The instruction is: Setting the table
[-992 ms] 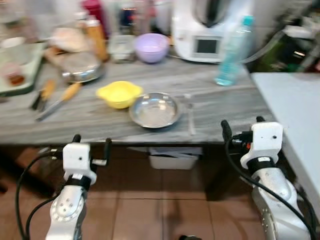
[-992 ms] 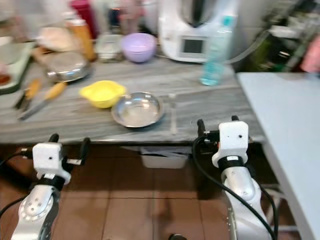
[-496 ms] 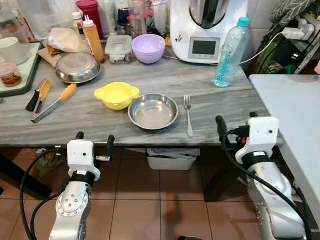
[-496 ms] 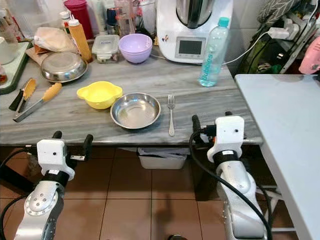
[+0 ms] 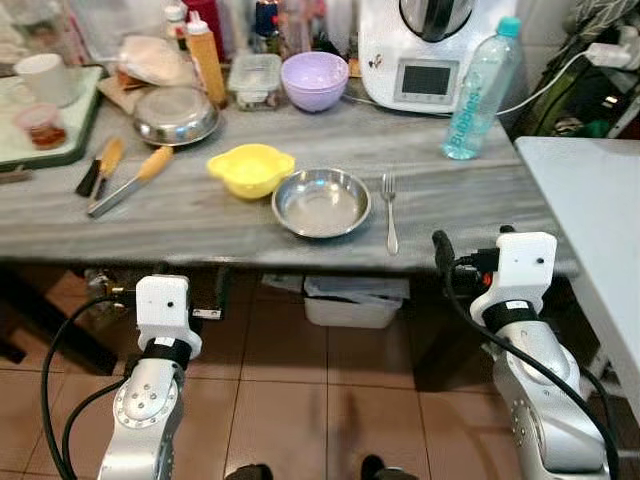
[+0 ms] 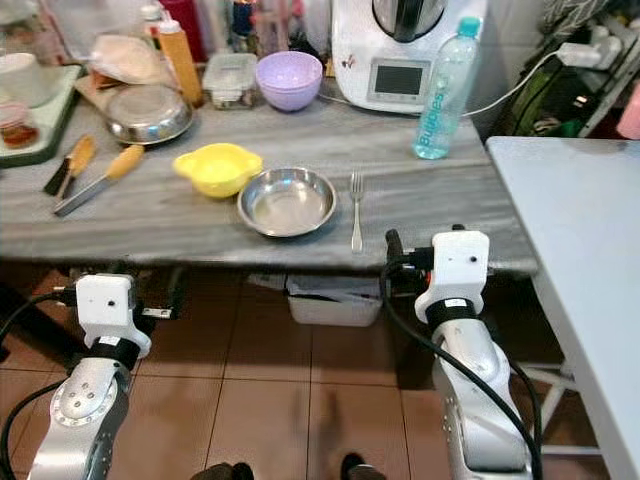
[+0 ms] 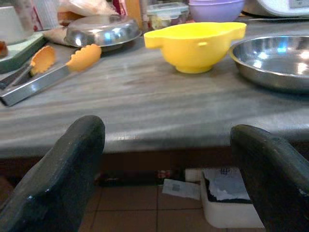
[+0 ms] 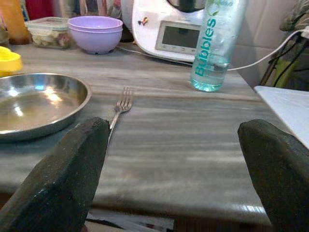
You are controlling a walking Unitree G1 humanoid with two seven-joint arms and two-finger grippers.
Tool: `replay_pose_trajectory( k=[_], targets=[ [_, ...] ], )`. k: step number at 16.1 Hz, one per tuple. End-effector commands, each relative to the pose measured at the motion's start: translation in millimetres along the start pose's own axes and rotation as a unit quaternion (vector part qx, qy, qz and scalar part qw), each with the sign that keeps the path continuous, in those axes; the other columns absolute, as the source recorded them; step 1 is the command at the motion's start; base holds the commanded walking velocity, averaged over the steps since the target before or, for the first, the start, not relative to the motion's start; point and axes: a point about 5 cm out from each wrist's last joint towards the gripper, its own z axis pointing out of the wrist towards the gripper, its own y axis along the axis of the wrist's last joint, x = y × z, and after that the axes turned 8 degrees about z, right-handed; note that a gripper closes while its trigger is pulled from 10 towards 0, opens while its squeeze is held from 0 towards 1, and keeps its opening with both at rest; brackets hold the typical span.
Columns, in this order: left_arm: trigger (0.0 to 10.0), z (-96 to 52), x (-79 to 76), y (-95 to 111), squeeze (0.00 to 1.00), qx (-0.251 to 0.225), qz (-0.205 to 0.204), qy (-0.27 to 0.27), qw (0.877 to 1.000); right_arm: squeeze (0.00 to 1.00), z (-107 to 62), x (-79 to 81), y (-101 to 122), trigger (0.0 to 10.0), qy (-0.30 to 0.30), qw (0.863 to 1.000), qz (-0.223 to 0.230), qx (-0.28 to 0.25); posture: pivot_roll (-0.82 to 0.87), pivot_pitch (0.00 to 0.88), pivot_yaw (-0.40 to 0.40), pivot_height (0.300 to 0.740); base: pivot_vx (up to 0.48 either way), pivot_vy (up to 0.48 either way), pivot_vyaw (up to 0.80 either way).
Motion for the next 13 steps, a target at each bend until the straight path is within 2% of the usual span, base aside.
replay_pose_trajectory(
  k=[1, 13],
  targets=[
    [10.0, -1.5, 0.5, -2.5, 0.0, 0.009, 0.002, 0.004, 1.0, 0.0, 0.1, -1.7, -2.3, 10.0, 0.002, 1.0, 0.004, 0.009, -0.07, 0.108, 0.035, 0.74, -0.315, 0.0, 0.0],
    [10.0, -2.1, 1.1, -6.1, 0.0, 0.019, 0.002, 0.002, 1.0, 0.0, 7.1, -5.1, -0.5, 10.0, -0.013, 1.0, -0.002, -0.006, -0.06, 0.109, 0.033, 0.74, -0.311, 0.0, 0.0]
  ],
)
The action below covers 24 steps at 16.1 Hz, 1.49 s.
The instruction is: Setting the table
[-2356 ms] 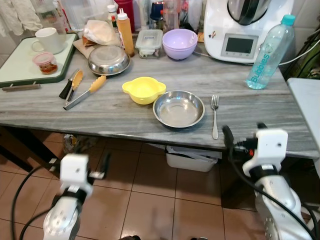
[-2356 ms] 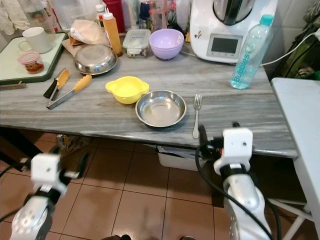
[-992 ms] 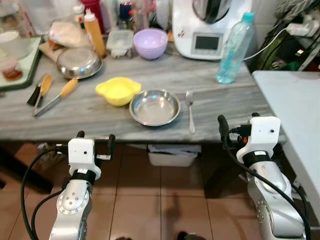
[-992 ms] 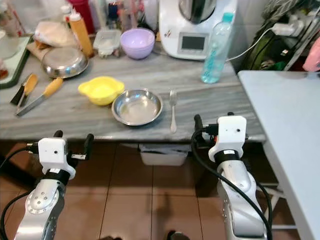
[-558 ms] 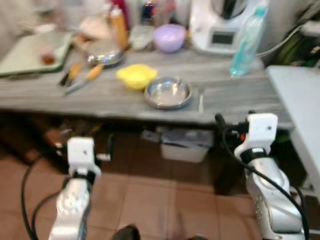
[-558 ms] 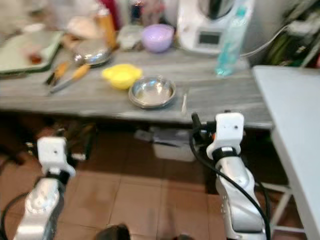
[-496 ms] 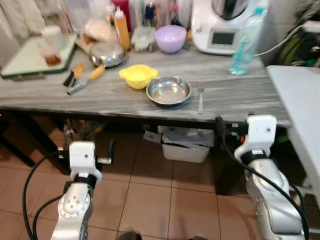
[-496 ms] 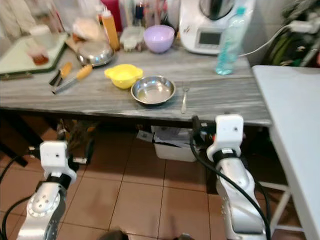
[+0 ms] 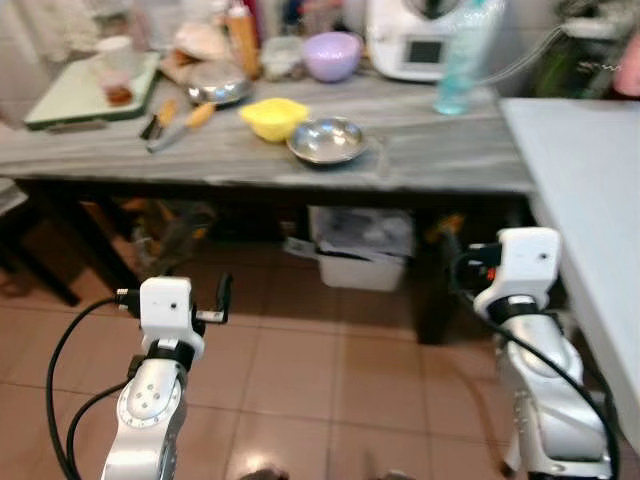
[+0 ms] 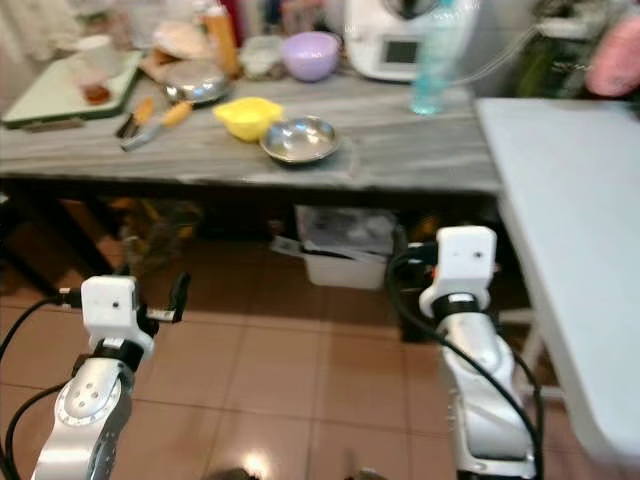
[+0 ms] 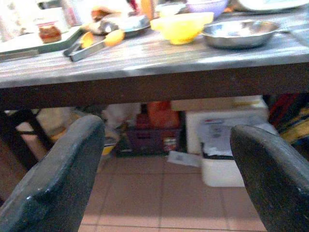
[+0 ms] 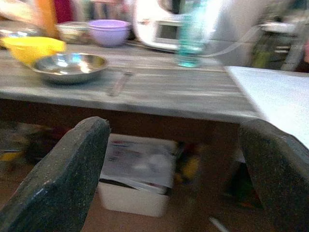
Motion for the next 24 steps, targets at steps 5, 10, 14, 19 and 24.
replay_pose_trajectory(
  k=[5, 10, 14, 19, 24],
  targets=[
    [10.0, -2.0, 0.6, -2.9, 0.0, 0.002, 0.013, -0.009, 1.0, 0.0, 2.0, 7.7, 0.7, 10.0, 0.021, 1.0, 0.004, 0.002, -0.06, 0.107, 0.031, 0.74, -0.246, 0.0, 0.0],
    [10.0, 1.0, -3.2, 2.9, 0.0, -0.018, 0.007, -0.046, 0.999, 0.0, 3.3, 9.3, 1.3, 10.0, 0.023, 1.0, 0.001, 0.0, -0.06, 0.108, 0.039, 0.74, 0.0, 0.0, 0.0],
    [10.0, 2.1, -5.3, 3.2, 0.0, -0.019, -0.003, -0.058, 0.998, 0.0, 3.4, 7.7, 0.4, 10.0, 0.02, 1.0, -0.001, 0.001, -0.06, 0.109, 0.04, 0.74, 0.0, 0.0, 0.0],
    [10.0, 2.0, -5.8, 2.0, 0.0, -0.018, -0.009, -0.064, 0.998, 0.0, 3.6, 7.5, -0.4, 10.0, 0.019, 1.0, -0.005, 0.002, -0.06, 0.112, 0.039, 0.74, 0.0, -0.31, 0.0],
    [10.0, 3.0, -6.3, 2.5, 0.0, -0.019, -0.014, -0.066, 0.998, 0.0, 4.3, 3.1, 6.1, 10.0, 0.007, 1.0, -0.013, -0.018, -0.07, 0.109, 0.04, 0.74, 0.0, -0.48, 0.0]
  ],
)
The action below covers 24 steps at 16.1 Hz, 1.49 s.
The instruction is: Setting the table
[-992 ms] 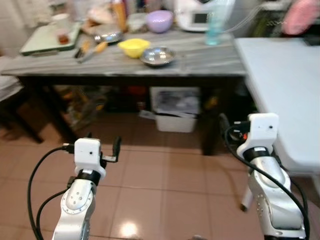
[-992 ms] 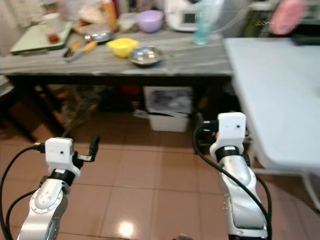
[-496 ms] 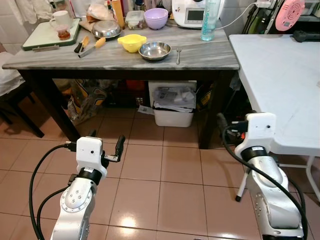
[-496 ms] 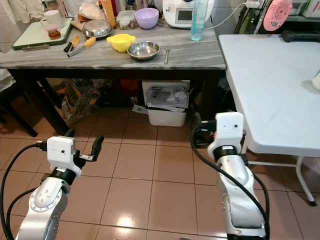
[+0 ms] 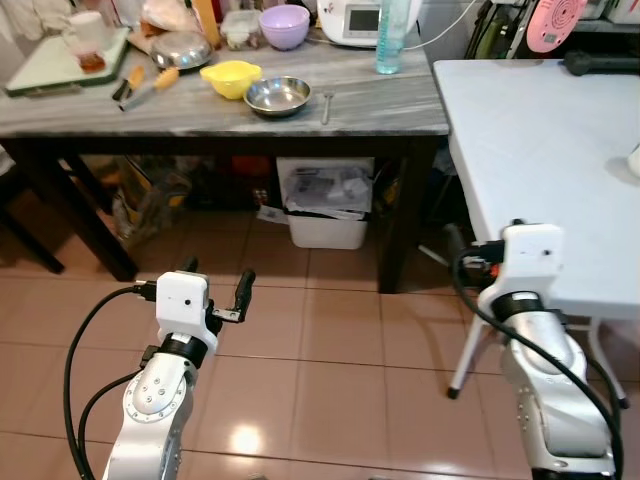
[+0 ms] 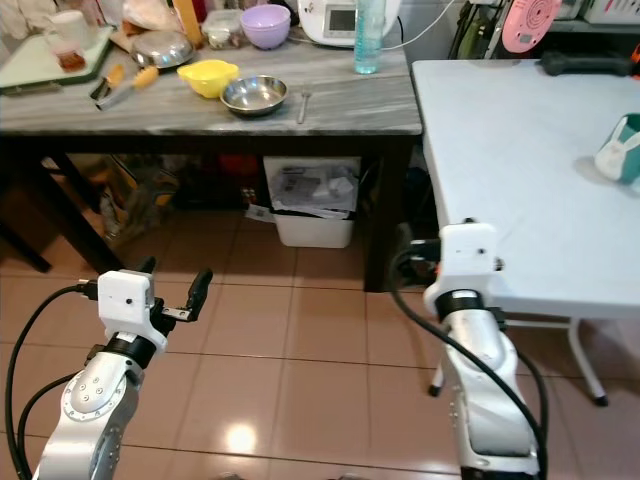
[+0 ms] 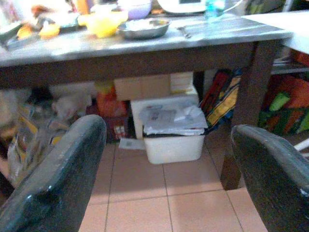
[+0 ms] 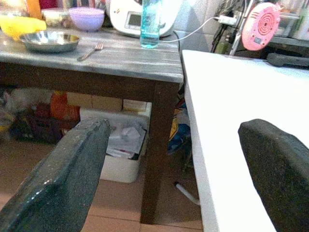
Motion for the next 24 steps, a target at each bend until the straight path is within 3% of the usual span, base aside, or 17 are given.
replay_pose_trajectory(
  k=[1, 24],
  targets=[
    [10.0, -1.9, 3.5, -2.1, 0.0, 0.005, -0.001, 0.005, 1.0, 0.0, 0.4, 3.0, 3.3, 10.0, 0.002, 1.0, -0.001, -0.009, -0.07, 0.109, 0.042, 0.74, 0.0, -0.48, 0.0],
    [10.0, 1.9, 2.6, 0.1, 0.0, -0.001, 0.007, -0.008, 1.0, 0.0, 4.5, 4.7, 2.2, 10.0, -0.001, 1.0, -0.002, -0.014, -0.06, 0.104, 0.045, 0.74, 0.0, -0.48, 0.0]
  ],
)
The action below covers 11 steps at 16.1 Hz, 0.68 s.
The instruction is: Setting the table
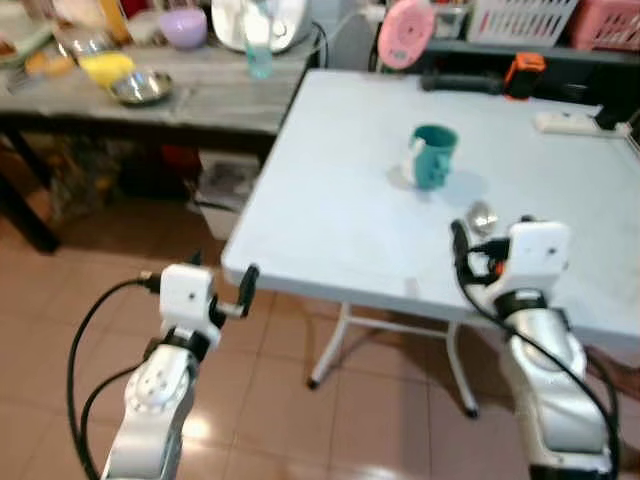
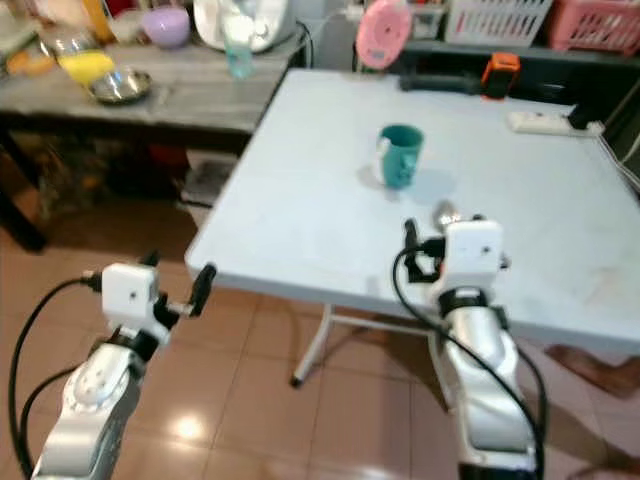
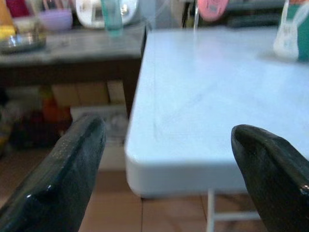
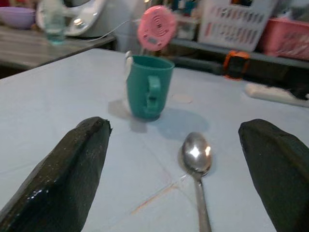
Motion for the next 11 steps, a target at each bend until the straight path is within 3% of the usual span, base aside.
replay_pose_trajectory(
  k=[1, 4, 11],
  targets=[
    [10.0, -0.1, 4.1, 1.5, 0.0, -0.003, 0.002, 0.003, 1.0, 0.0, 1.5, 1.4, 3.1, 10.0, 0.003, 1.0, -0.001, -0.006, -0.06, 0.104, 0.045, 0.74, 0.0, -0.48, 0.0],
    [10.0, 0.1, 2.4, 1.2, 0.0, -0.003, 0.001, 0.0, 1.0, 0.0, 1.6, 0.7, 2.4, 10.0, 0.003, 1.0, -0.003, -0.005, -0.06, 0.105, 0.045, 0.74, 0.0, -0.48, 0.0],
    [10.0, 0.9, -4.2, 3.4, 0.0, -0.015, -0.014, -0.021, 1.0, 0.0, 1.3, -0.9, 2.4, 10.0, 0.002, 1.0, -0.006, -0.004, -0.07, 0.107, 0.044, 0.74, 0.0, 0.0, 0.0]
  ],
)
